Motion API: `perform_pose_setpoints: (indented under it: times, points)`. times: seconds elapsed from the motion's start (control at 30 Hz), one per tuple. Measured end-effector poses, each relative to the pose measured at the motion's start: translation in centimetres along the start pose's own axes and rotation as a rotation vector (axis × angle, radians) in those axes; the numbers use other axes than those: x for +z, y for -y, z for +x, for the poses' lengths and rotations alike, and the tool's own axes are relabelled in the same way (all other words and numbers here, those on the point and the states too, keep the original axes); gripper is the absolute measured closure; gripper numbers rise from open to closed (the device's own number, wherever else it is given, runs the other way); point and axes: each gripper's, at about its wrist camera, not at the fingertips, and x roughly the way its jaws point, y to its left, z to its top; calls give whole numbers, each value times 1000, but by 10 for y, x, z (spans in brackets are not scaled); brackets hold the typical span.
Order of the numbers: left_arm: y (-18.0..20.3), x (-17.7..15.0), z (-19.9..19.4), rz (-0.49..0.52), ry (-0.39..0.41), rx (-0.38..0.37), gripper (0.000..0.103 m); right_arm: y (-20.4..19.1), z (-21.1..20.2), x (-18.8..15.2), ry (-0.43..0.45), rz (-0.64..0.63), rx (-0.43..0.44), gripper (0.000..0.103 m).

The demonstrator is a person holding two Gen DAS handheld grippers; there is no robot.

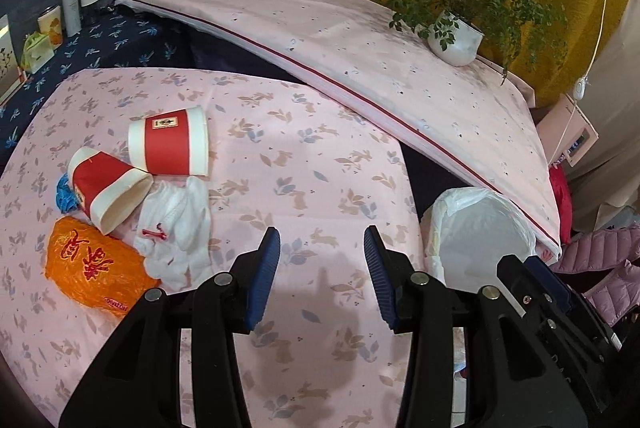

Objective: Collect trash
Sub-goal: 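Move both grippers back toward the cups, gloves and orange bag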

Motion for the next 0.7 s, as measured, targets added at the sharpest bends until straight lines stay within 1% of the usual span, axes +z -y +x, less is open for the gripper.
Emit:
perform_pose_setpoints:
  times: [0.3, 0.43, 0.5, 0.57, 0.63, 0.7]
  points:
    - [-47, -4, -15, -42, 18, 49, 61, -49, 2, -6, -19, -58, 33, 61]
    - [-73, -6, -21, -80, 20, 74, 61, -70, 2, -8, -23, -84, 44, 56]
    - [-85, -7, -24, -95, 21, 99, 61, -80, 3, -10, -28, -94, 55, 56]
    - [-99, -9, -27, -106, 23, 134, 60, -91, 3, -12, -34, -105, 63, 54]
    - [-112, -11, -30, -118, 27, 166, 53, -102, 5, -15, -41, -121, 70, 54]
    - [-126, -14, -34, -127, 32, 192, 52, -112, 7, -18, -48, -131, 77, 53]
